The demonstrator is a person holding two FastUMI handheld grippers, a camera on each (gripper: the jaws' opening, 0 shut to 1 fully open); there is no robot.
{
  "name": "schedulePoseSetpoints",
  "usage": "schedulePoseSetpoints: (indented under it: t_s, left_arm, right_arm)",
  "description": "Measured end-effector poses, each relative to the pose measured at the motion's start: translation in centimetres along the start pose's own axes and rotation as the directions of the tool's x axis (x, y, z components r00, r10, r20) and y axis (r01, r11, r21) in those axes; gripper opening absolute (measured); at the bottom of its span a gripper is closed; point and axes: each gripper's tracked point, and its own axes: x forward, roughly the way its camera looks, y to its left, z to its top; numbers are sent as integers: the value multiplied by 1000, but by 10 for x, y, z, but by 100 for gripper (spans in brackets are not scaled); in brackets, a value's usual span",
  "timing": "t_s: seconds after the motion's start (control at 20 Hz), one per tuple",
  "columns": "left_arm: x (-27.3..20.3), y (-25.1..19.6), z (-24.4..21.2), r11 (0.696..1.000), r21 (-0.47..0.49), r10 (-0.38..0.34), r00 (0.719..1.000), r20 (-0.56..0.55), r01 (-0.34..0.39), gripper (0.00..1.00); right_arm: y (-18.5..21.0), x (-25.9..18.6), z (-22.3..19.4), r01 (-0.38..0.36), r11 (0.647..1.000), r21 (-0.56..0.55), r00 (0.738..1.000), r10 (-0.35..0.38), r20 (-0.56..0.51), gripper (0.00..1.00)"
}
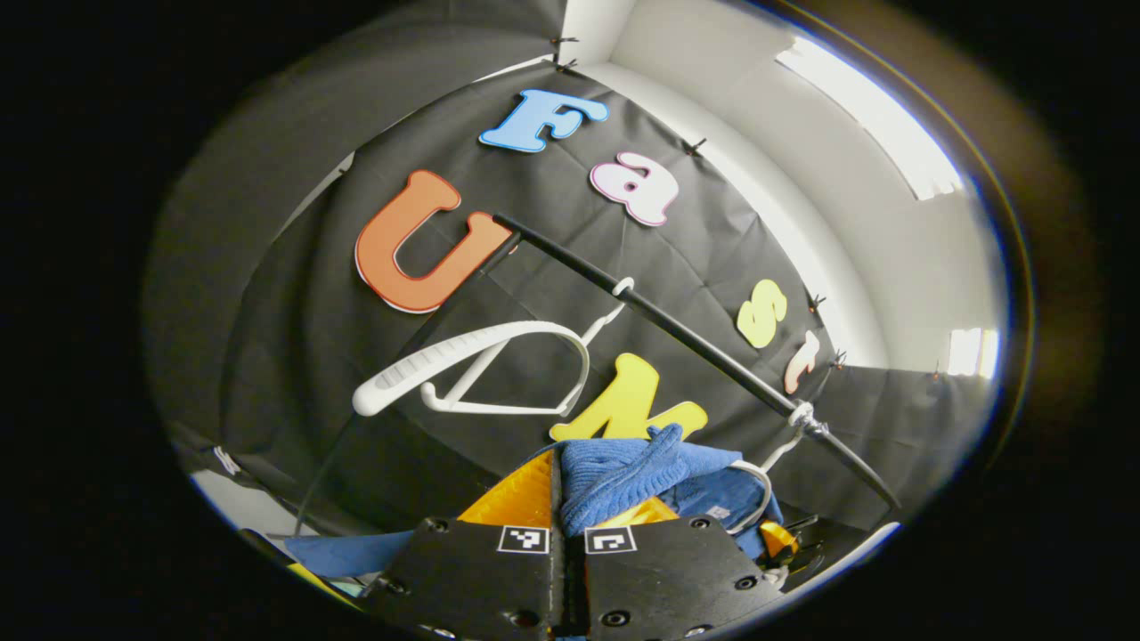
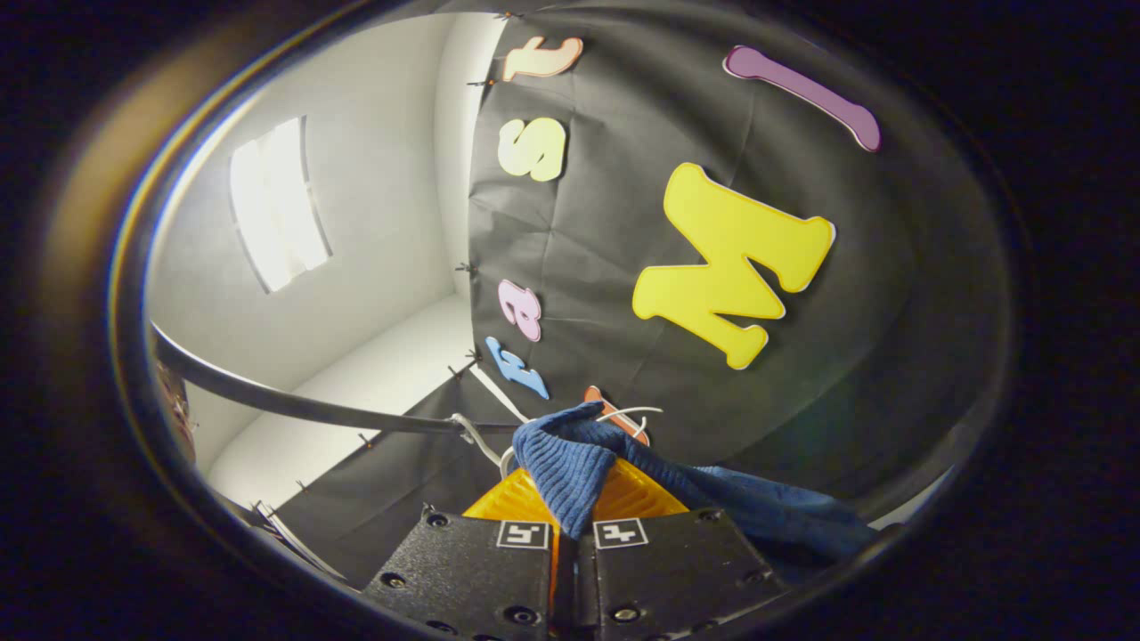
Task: Grasp the clothes on the hanger with both hands and then place them into the laundry hamper below.
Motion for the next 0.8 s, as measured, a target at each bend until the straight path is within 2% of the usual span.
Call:
schedulePoseSetpoints:
  t_s: [0.15, 0.25, 0.3, 0.4, 0.45, 0.55, 0.65, 0.7, 0.75, 0.8]
  left_arm:
    - [5, -1, 8, 999, -36, -17, 1000, -9, 16, 1]
    - [12, -5, 21, 999, -25, -32, 999, 11, 32, 0]
    - [17, -9, 28, 999, -23, -39, 999, 14, 40, 4]
    - [25, -12, 24, 999, -22, -43, 999, -7, 43, 1]
    - [29, -6, 18, 999, -30, -30, 999, -26, 29, 4]
    - [33, 4, 6, 998, -62, -26, 998, -52, 23, 1]
    - [37, 9, -8, 995, -96, -31, 997, -74, 24, 1]
    - [36, 14, -14, 995, -96, -24, 996, -83, 16, 5]
    - [34, 21, -19, 996, -92, -12, 996, -88, 4, 1]
    - [29, 26, -23, 995, -99, -10, 996, -94, 1, 5]
  right_arm:
    - [-2, 5, 10, -2, 1000, 5, 1000, 2, 8, 5]
    - [1, 9, 17, -2, 1000, -18, 1000, 3, 7, 5]
    - [3, 12, 19, -9, 1000, -27, 1000, 9, 0, 5]
    - [1, 13, 26, -10, 999, -36, 1000, 10, 7, 5]
    - [2, 10, 26, -11, 1000, -23, 1000, 12, 8, 5]
    - [0, 8, 31, -23, 1000, 2, 999, 23, 38, 5]
    - [-1, 10, 34, -61, 995, 79, 996, 56, 63, 5]
    - [-8, 11, 32, -55, 993, 103, 997, 49, 65, 5]
    - [-21, 9, 28, -29, 993, 112, 998, 22, 58, 5]
    - [-30, 7, 25, -14, 992, 127, 998, 7, 55, 5]
